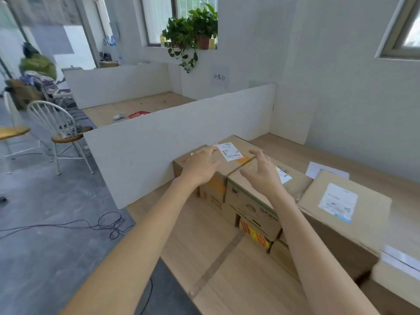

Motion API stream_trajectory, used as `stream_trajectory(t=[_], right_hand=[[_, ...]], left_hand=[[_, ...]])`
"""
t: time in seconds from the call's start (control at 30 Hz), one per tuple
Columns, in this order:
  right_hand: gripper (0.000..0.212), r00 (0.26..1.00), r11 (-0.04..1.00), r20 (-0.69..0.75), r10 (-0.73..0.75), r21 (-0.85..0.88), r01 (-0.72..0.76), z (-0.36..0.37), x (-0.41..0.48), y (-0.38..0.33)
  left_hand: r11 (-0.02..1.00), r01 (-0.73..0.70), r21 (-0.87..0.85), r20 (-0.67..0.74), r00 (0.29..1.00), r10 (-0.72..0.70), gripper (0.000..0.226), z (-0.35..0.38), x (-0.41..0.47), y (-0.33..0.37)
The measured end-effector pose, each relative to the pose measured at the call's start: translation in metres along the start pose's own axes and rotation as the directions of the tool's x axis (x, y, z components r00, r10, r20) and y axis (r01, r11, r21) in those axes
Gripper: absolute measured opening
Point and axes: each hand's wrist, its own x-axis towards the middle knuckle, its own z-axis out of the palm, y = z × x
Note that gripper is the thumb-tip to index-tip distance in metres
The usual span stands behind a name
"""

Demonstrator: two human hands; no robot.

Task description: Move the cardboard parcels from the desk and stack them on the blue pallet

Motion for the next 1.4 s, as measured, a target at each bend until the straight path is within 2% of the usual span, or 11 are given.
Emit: stream_trajectory(t=[0.2,0.37,0.53,0.7,0.87,0.97,1.13,1.27,1.4], right_hand=[[0.068,0.993,0.990,0.037,0.116,-0.088,-0.113,0.051,0.056,0.007],[0.077,0.980,0.964,0.033,0.198,-0.185,-0.188,0.078,0.083,0.018],[0.089,0.964,0.911,0.022,0.265,-0.333,-0.243,0.108,0.101,0.023],[0.099,0.928,0.861,-0.003,0.372,-0.373,-0.346,0.136,0.112,0.018],[0.107,0.894,0.812,-0.038,0.447,-0.402,-0.423,0.163,0.122,0.016],[0.111,0.875,0.771,-0.068,0.479,-0.444,-0.456,0.175,0.125,0.016],[0.114,0.847,0.711,-0.129,0.516,-0.487,-0.507,0.183,0.126,0.018],[0.113,0.852,0.685,-0.152,0.501,-0.532,-0.498,0.184,0.123,0.019],[0.113,0.858,0.673,-0.184,0.480,-0.549,-0.495,0.189,0.124,0.014]], left_hand=[[0.997,-0.062,0.055,0.118,0.991,0.055,0.057,0.009,0.073,-0.053],[0.985,-0.118,0.129,0.262,0.962,0.081,0.075,0.025,0.126,-0.084],[0.951,-0.215,0.223,0.428,0.898,0.103,0.117,0.046,0.171,-0.117],[0.939,-0.301,0.169,0.586,0.797,0.150,0.136,0.065,0.214,-0.143],[0.917,-0.386,0.098,0.665,0.711,0.229,0.139,0.078,0.238,-0.167],[0.928,-0.369,-0.045,0.697,0.654,0.294,0.136,0.092,0.246,-0.185],[0.892,-0.414,-0.182,0.640,0.639,0.427,0.124,0.108,0.253,-0.204],[0.883,-0.369,-0.289,0.609,0.641,0.467,0.120,0.109,0.257,-0.214],[0.877,-0.353,-0.328,0.606,0.633,0.481,0.118,0.107,0.261,-0.222]])
